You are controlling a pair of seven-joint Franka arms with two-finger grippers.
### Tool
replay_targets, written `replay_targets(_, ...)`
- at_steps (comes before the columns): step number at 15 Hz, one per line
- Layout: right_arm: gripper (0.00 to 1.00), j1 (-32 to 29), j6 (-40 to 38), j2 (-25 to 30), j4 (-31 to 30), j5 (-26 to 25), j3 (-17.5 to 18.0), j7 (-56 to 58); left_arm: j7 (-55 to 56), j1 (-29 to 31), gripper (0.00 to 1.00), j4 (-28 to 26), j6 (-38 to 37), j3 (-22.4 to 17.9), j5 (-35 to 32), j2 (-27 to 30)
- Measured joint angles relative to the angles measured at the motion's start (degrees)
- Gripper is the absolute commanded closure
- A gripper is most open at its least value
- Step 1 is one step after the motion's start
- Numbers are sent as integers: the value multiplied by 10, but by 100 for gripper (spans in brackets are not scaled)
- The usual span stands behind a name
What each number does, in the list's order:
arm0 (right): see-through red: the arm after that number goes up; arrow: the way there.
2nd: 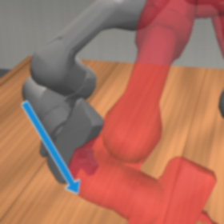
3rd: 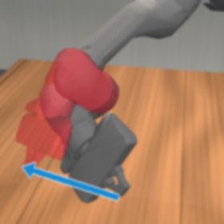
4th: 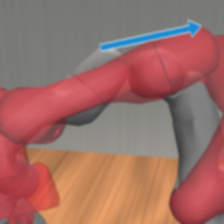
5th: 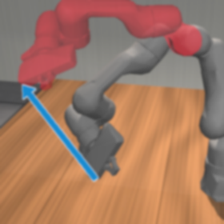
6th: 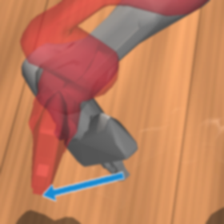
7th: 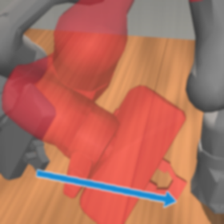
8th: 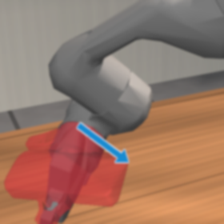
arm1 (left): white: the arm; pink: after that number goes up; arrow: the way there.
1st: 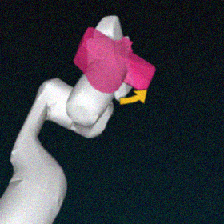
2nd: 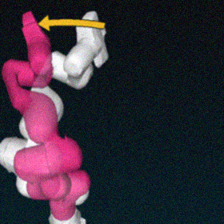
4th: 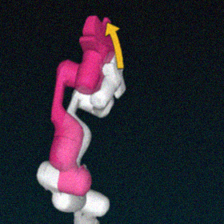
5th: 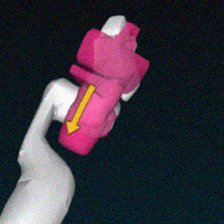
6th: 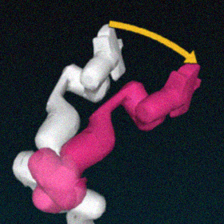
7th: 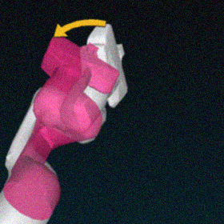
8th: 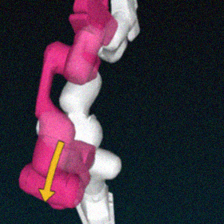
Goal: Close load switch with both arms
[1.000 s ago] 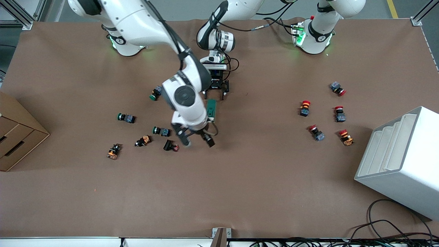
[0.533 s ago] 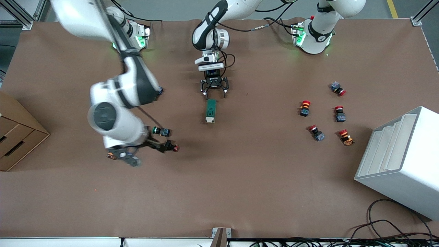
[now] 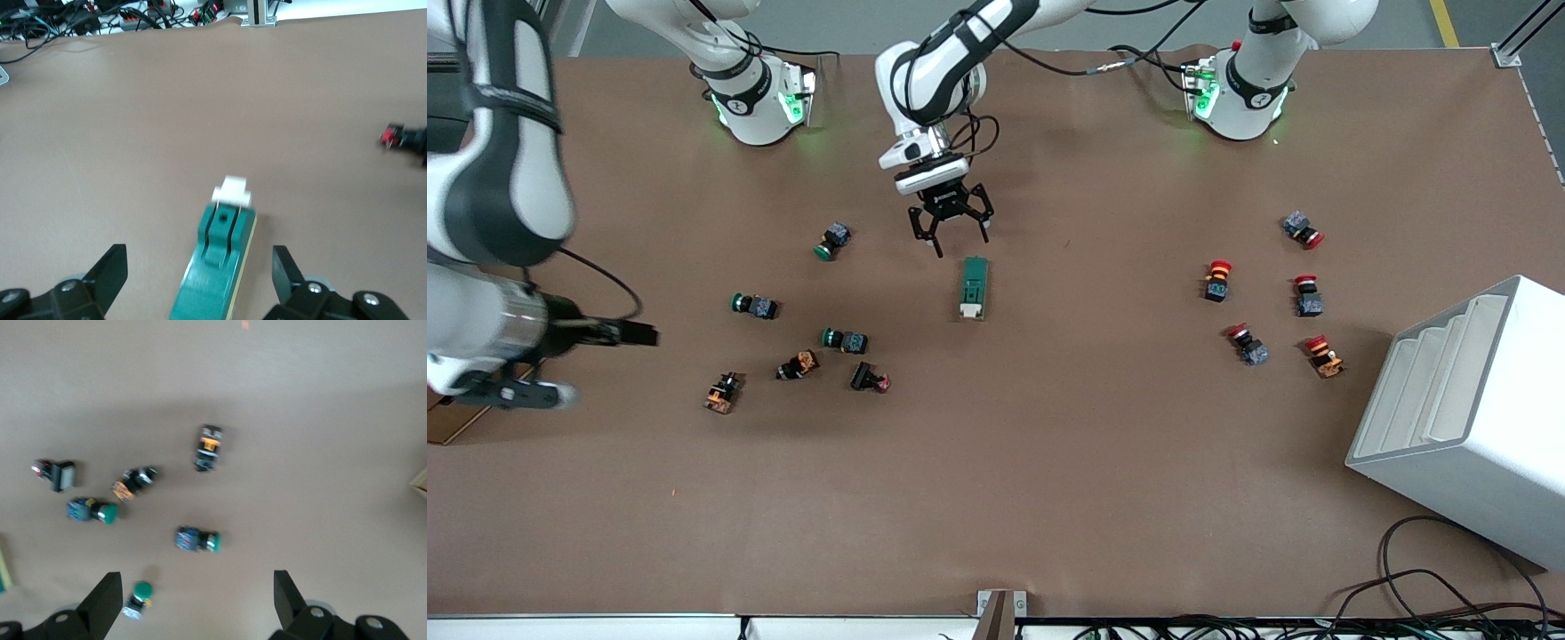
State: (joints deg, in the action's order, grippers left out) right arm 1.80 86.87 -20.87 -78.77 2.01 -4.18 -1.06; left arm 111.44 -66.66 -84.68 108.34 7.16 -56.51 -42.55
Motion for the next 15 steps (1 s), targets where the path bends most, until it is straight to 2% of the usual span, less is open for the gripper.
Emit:
replay_targets(2, 0, -6, -33, 3, 31, -12, 1, 2, -73, 28, 2, 17, -1, -1, 59, 47)
replay_targets(5, 0, -7, -41, 3, 54, -21, 3, 2, -205, 95, 0, 22, -3, -3, 151, 132)
replay_targets(7, 0, -12, -41, 3, 58, -23, 3, 2, -254, 144, 0, 20, -3, -3, 181, 171)
replay_targets(10, 0, -20, -41, 3, 65, -23, 3, 2, -303, 207, 0, 21, -9, -3, 223, 201)
replay_targets(15, 0, -23, -57, 4, 73, -21, 9, 2, -456, 307, 0, 52, -46, -3, 286, 222)
